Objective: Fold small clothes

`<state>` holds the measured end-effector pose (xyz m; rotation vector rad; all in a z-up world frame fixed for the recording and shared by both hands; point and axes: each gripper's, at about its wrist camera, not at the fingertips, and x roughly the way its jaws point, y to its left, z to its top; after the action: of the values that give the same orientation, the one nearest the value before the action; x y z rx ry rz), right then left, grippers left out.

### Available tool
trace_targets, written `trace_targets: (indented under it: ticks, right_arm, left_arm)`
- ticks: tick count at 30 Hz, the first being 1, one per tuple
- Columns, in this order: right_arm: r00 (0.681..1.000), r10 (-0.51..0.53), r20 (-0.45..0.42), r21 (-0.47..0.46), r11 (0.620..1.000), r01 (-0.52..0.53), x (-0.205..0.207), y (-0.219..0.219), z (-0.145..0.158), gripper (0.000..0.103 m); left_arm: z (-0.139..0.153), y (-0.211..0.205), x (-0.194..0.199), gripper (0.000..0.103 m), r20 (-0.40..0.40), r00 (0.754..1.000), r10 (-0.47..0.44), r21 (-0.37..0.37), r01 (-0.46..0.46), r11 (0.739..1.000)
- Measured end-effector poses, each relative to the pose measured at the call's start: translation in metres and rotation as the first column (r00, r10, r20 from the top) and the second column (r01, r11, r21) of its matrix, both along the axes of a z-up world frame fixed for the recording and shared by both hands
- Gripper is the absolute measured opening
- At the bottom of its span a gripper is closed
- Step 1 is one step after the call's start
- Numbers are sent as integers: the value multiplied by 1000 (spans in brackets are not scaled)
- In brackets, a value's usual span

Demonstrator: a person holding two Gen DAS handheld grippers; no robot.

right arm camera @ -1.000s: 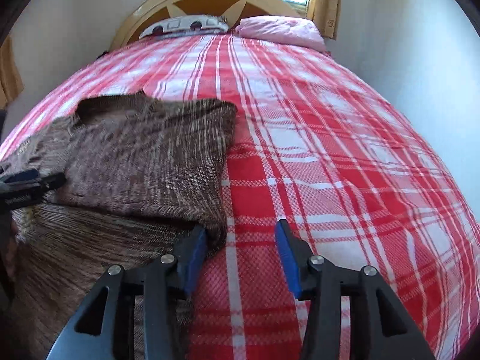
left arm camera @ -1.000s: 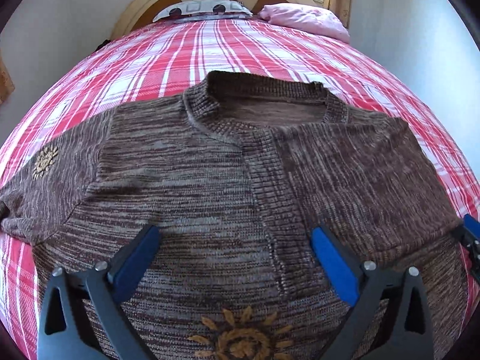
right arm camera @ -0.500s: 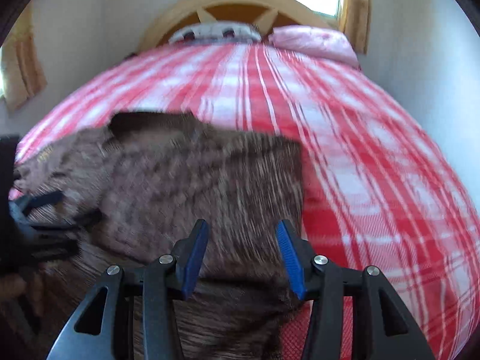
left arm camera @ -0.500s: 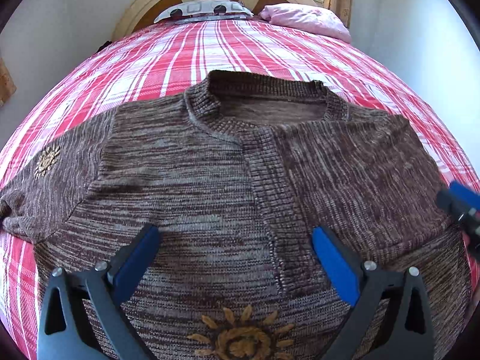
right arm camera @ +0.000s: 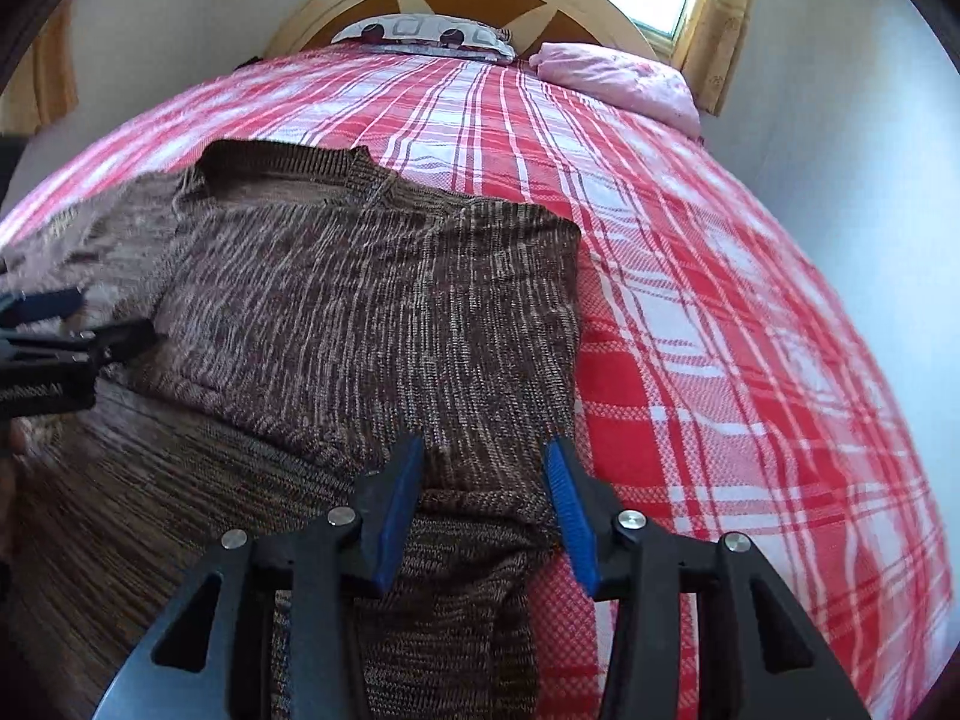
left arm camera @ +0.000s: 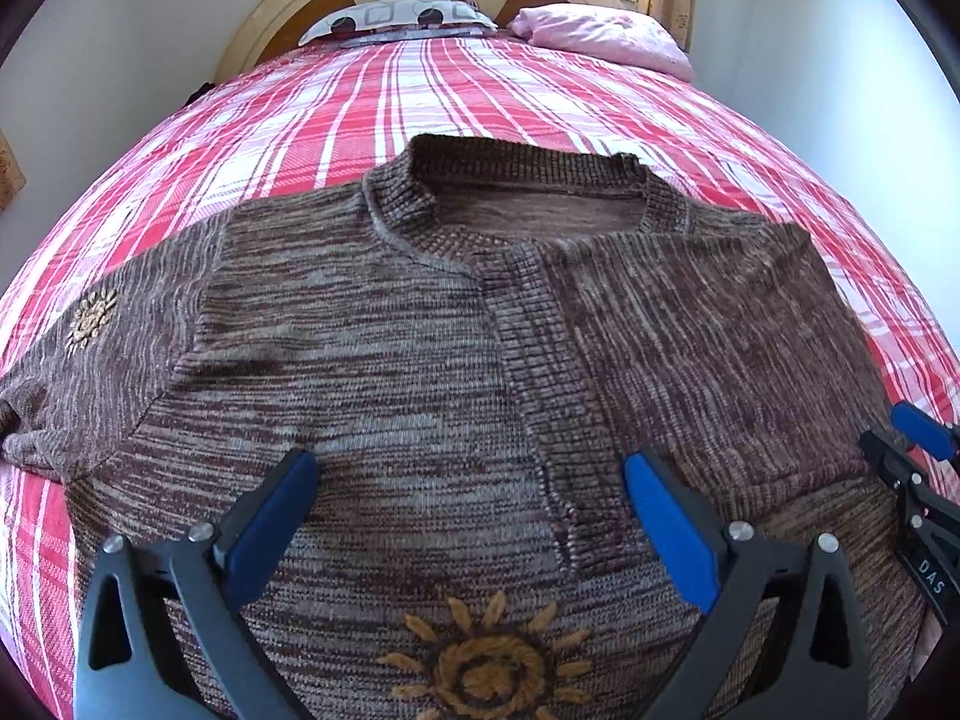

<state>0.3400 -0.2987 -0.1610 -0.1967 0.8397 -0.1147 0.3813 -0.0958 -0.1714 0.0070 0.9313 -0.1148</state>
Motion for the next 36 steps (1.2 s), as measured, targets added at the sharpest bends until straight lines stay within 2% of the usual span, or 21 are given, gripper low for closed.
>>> trace_targets:
  ticks: [3, 5, 7, 9, 12, 16, 18, 22, 27, 30, 36]
  right_arm:
    - [1000, -13, -2, -10, 1000, 13, 0, 2, 12, 45]
    - [999, -36, 28, 6, 999, 35, -3, 3, 28, 45]
    - [998, -21, 63, 14, 1000, 20, -3, 14, 40, 45]
    - [998, 17, 54, 10, 1000, -17, 3, 32, 44, 45]
    - [995, 88, 50, 77, 993, -92, 18, 58, 41, 45]
    - [994, 111, 9, 138, 984, -111, 33, 77, 20, 45]
    - [993, 112, -41, 125, 986, -106, 33, 82, 1, 45]
    - [994, 102, -25, 107, 989, -99, 16, 84, -2, 45]
    - [994, 110, -3, 25, 994, -110, 3, 96, -6, 45]
    - [994, 110, 8, 25, 994, -110, 1, 95, -6, 45]
    - [994, 111, 14, 44, 993, -111, 0, 92, -4, 45]
  left_arm:
    - [0, 2, -4, 103, 4, 1000, -4, -9, 4, 1000]
    - [1, 4, -6, 103, 7, 1000, -7, -21, 7, 1000]
    - [3, 8, -8, 103, 17, 1000, -7, -51, 8, 999]
    - [5, 16, -12, 103, 31, 999, 10, -92, -7, 996]
    - [6, 30, -15, 103, 40, 998, 53, -167, -45, 985]
    - [7, 45, -19, 103, 55, 993, 106, -243, -90, 966]
    - [7, 48, -20, 103, 56, 991, 123, -261, -104, 960]
    - [6, 54, -22, 103, 58, 989, 139, -308, -115, 945]
    - [9, 68, -31, 103, 14, 990, 140, -273, -131, 953]
    - [13, 91, -43, 103, -18, 985, 170, -274, -169, 947]
    - [36, 179, -79, 103, 49, 959, 281, -227, -263, 938]
